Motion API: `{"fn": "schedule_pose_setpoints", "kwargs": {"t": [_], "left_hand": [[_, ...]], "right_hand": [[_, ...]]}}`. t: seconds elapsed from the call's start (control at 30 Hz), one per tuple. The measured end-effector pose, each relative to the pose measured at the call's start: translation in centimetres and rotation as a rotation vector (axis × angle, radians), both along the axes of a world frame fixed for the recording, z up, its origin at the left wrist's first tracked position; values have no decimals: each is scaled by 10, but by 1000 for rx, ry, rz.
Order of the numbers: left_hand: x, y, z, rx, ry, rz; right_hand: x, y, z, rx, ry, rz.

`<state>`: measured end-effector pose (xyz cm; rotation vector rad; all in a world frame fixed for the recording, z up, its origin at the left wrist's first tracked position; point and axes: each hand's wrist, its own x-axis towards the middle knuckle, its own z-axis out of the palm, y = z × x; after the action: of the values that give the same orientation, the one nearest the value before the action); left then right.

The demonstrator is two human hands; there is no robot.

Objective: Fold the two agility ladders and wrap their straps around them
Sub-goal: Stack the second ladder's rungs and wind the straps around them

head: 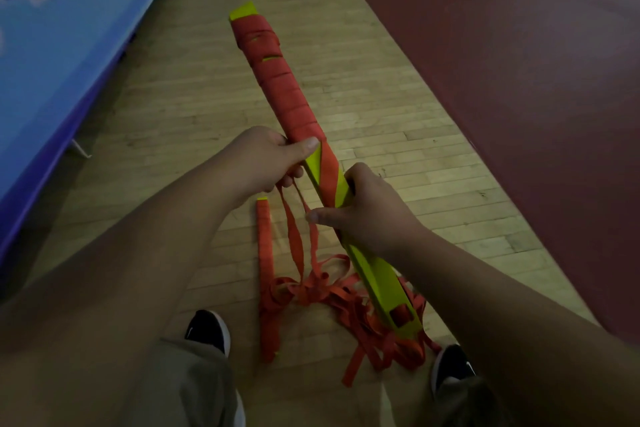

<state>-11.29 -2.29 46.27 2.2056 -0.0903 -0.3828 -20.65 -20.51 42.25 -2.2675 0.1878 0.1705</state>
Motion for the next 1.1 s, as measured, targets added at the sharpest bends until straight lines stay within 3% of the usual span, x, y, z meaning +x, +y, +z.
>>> {"fn": "schedule_pose_setpoints", "kwargs": {"t": [0.2, 0.37, 0.5, 0.67, 1.1], "left_hand": [[12, 15, 7, -264, 145, -50], [17, 23, 12, -448, 172, -150], [18, 28, 10, -599, 199, -240], [17, 29, 6, -602, 234, -345], [15, 33, 15, -258, 127, -219]], "right_hand": [[4, -11, 7, 474, 241, 30], [5, -19, 18, 833, 366, 175], [8, -29, 16, 951, 380, 353], [2, -34, 12, 1118, 416, 463], [7, -38, 10, 838, 324, 303]]}}
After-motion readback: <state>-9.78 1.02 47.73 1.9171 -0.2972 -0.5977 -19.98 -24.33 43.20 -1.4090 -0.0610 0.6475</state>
